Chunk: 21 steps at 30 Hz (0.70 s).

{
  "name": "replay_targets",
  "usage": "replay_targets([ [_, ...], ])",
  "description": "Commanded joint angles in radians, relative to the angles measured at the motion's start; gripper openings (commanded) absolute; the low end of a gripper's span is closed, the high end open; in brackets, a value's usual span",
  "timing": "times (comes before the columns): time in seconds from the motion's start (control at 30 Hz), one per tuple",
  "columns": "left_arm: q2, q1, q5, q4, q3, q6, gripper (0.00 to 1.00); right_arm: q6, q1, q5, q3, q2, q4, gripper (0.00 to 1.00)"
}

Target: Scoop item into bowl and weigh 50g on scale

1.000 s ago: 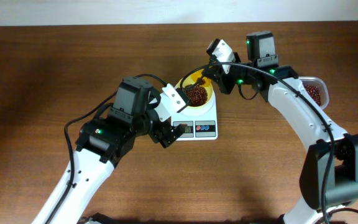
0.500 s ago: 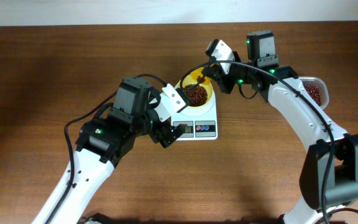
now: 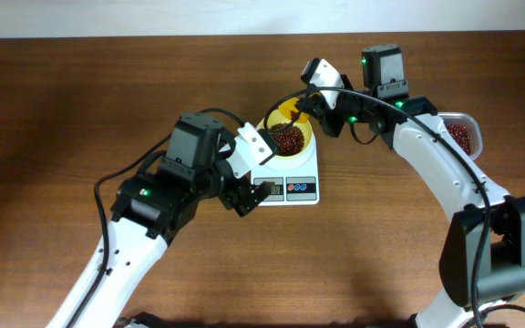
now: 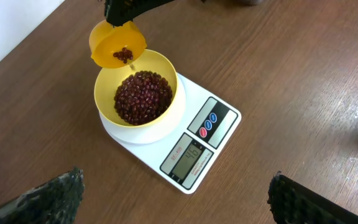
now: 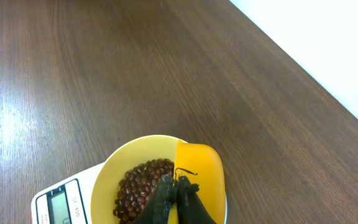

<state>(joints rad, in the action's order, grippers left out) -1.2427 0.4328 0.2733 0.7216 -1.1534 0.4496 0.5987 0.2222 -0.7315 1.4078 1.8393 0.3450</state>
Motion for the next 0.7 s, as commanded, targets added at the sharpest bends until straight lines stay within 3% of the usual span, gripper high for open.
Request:
replay_targets([
  [0.0, 0.008, 0.002, 0.011, 0.002, 0.004, 0.009, 0.99, 0.019, -0.008, -0.028, 0.004, 0.000, 0.003, 0.04],
  [0.2, 0.008, 0.002, 0.011, 0.002, 0.004, 0.009, 0.99, 0.050, -0.008, -0.028, 0.004, 0.000, 0.003, 0.04],
  [0.67, 0.008, 0.002, 0.011, 0.002, 0.004, 0.009, 0.99, 0.314, -0.008, -0.037, 0.004, 0.000, -0.010, 0.04],
])
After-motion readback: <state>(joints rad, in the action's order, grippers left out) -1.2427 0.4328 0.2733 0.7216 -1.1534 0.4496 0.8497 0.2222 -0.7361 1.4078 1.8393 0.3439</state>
